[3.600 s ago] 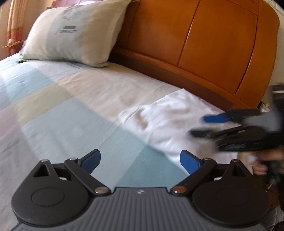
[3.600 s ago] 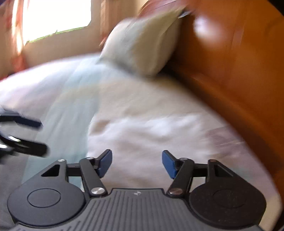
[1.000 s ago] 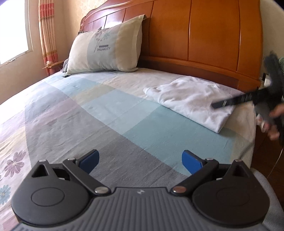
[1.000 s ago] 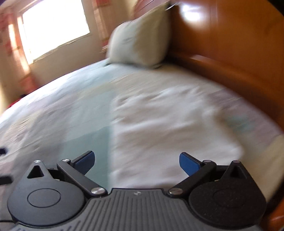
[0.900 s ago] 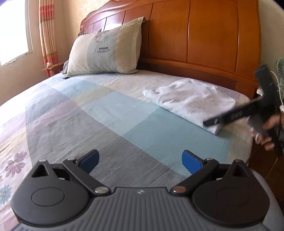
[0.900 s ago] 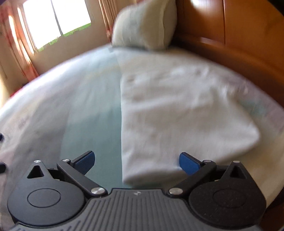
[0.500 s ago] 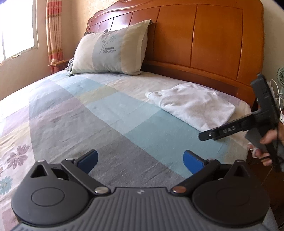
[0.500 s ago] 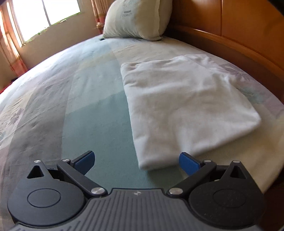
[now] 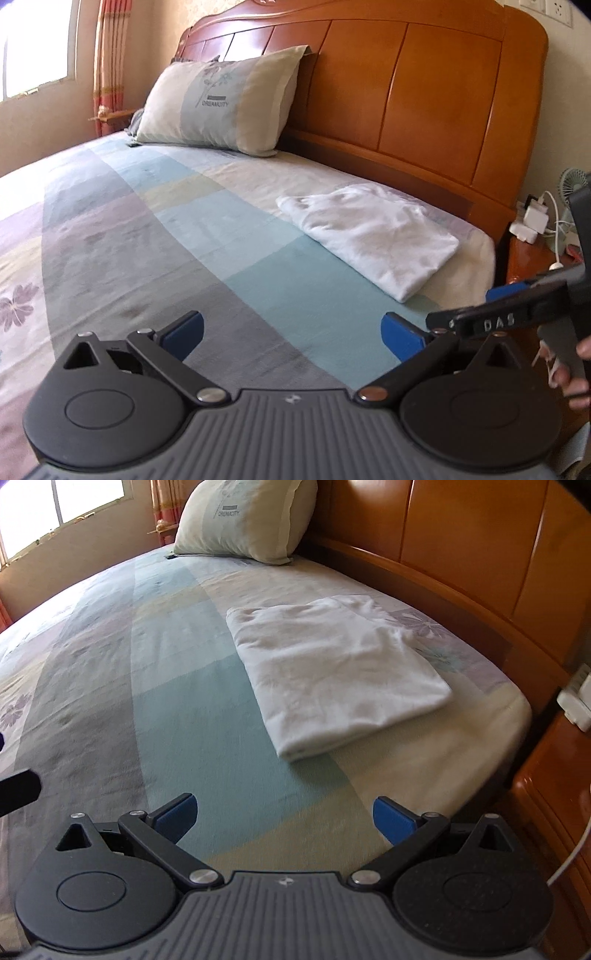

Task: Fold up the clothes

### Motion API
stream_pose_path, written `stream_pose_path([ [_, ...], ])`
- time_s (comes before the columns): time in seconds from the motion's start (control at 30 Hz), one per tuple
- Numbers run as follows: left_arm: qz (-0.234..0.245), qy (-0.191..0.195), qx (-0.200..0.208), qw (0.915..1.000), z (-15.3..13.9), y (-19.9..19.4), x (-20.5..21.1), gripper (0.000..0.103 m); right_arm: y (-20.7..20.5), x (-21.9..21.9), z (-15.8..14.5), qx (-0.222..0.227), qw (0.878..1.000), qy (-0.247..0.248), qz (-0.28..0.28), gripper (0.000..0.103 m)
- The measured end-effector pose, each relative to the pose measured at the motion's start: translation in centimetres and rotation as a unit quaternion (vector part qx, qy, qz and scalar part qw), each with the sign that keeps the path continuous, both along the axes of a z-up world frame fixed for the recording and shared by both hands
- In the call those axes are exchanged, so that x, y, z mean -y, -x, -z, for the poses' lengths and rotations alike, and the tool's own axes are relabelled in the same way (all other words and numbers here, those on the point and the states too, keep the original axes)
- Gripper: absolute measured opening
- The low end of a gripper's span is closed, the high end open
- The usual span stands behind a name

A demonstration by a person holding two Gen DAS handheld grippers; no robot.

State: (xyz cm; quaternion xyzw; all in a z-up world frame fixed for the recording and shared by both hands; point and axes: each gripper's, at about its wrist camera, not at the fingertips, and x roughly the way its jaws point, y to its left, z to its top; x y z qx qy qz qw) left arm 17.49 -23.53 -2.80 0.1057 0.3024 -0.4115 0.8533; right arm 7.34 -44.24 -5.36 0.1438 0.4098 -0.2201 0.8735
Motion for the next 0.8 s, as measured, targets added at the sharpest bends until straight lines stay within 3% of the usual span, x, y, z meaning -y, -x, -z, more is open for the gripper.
stream_pose_path([
  [0.33, 0.006, 0.008, -0.025, 0.9996, -1.2, 2.4, -0.6, 0.102, 3.1, -3.5, -1.8, 0.009, 1.000, 0.013, -0.018, 0.103],
  [0.8, -0.006, -0.025, -0.056, 0.9981, -1.7, 6.0, -1.0, 0.102, 7.1, -5.9, -3.1, 0.024, 0.999, 0.035, -0.021, 0.103],
])
